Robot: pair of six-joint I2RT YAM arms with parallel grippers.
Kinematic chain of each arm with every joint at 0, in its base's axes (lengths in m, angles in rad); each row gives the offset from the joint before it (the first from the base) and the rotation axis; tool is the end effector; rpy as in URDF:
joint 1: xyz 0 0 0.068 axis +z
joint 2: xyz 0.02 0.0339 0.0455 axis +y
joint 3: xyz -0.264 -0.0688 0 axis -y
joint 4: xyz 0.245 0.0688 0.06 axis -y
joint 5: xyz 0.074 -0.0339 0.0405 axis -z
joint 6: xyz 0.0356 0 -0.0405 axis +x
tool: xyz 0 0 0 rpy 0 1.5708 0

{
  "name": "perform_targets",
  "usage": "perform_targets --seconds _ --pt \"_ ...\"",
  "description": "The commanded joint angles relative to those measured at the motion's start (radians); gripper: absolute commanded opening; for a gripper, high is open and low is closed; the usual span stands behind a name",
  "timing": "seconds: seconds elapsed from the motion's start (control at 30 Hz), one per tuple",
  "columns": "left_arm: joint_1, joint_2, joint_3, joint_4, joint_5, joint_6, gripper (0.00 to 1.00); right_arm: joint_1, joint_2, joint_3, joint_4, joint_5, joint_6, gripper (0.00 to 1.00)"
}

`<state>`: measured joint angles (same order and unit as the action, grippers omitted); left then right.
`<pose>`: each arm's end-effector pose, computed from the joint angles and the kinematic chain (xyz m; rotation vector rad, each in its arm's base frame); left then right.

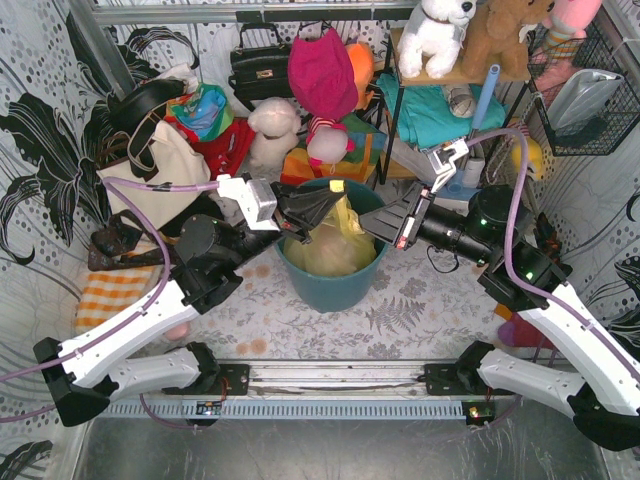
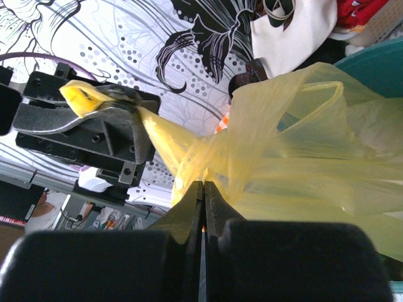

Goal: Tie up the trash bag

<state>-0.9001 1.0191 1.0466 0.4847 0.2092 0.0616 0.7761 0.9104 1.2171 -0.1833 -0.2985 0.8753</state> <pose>0.1308 -0.1767 0.4584 0.6790 0.8777 -0.8648 0.1216 0.1341 0.4665 -0.1967 1.6455 1.5255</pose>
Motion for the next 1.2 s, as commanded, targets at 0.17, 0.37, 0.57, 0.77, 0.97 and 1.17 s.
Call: perform_targets --seconds 0.17,0.37,0.57,0.77,0.97,1.17 --pt "0.010 0.004 0.011 0.038 -0.028 0.012 0.00 0.007 0.011 0.058 -0.092 -0.062 0.042 0.00" --pt "0.010 0.005 0.003 0.050 -0.034 0.008 0.00 0.019 0.015 0.024 -0.072 -0.114 0.091 0.00" --pt "0.011 0.007 0.003 0.054 -0.027 0.003 0.00 0.058 0.024 -0.023 0.013 -0.083 0.120 0.00" --pt "0.012 0.006 0.002 0.051 -0.027 0.003 0.00 0.102 0.041 -0.048 0.053 0.020 0.091 0.00" --pt "0.012 0.005 -0.002 0.051 -0.030 0.004 0.00 0.181 0.077 -0.062 0.127 0.234 0.032 0.00" --pt "0.013 0.003 0.002 0.037 -0.032 0.007 0.00 0.246 0.122 -0.078 0.196 0.467 -0.082 0.00"
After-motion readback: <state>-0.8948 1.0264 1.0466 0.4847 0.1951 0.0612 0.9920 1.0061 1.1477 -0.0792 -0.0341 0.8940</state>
